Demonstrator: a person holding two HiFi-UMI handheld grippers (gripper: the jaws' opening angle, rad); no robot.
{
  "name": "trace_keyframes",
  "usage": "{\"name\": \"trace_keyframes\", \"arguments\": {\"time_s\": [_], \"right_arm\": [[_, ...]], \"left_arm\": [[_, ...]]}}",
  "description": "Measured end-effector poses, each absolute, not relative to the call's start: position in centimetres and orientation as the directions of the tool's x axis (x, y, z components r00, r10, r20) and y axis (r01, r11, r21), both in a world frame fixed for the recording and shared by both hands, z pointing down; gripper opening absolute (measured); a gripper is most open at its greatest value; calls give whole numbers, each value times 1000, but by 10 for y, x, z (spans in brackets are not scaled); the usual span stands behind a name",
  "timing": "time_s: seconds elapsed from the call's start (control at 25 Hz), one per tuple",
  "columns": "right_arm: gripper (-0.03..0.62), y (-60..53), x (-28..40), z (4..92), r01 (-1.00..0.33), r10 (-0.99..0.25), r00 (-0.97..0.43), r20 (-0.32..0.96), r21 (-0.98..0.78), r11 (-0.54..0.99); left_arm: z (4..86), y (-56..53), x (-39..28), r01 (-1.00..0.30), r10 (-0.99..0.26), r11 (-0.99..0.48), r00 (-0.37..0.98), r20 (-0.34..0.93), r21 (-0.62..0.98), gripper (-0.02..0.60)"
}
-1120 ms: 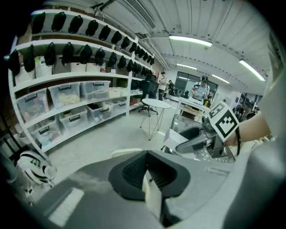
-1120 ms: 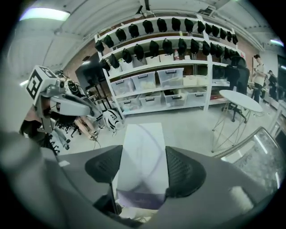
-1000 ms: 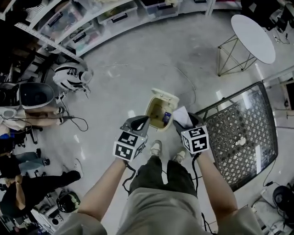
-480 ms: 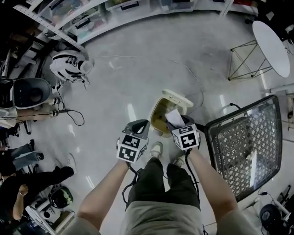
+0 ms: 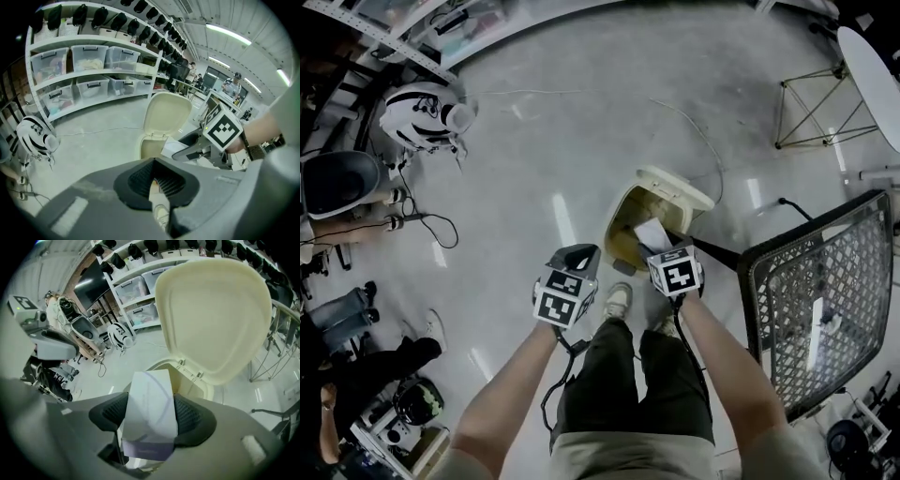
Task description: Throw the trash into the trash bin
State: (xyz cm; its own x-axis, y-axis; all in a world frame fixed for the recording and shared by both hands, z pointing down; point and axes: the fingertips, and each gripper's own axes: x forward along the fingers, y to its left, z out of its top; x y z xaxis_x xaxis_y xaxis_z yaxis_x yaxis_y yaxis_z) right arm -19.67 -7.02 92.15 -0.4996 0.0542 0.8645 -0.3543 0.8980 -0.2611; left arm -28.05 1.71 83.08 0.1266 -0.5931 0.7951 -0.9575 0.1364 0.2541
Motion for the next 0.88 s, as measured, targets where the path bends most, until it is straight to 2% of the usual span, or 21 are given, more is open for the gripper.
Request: {"name": "trace_keyframes", "arguments": {"time_s": [0.32,0.44,0.56,0.76,0.88], "right_arm": [[319,-63,-197,950,-375,53,-482,874,-261,889],[348,-62,-196,945,-391,41,-490,871,-262,883],[345,-59,-192,930,-388,41,-501,864,-267,882],[311,-65,-179,890,-400,17,-536,844,-272,875],[240,-75,-171,855,-409,-20,-564,826,-258,875]], "left_arm": [[846,26,-271,-944,-587,149,154,795,293,3],[841,30,-270,-945,-591,151,150,792,291,3],[832,34,-270,-946,-594,150,145,792,286,3],[802,32,-271,-950,-611,153,125,782,271,3],[779,24,-275,-955,-629,149,109,770,257,3]]}}
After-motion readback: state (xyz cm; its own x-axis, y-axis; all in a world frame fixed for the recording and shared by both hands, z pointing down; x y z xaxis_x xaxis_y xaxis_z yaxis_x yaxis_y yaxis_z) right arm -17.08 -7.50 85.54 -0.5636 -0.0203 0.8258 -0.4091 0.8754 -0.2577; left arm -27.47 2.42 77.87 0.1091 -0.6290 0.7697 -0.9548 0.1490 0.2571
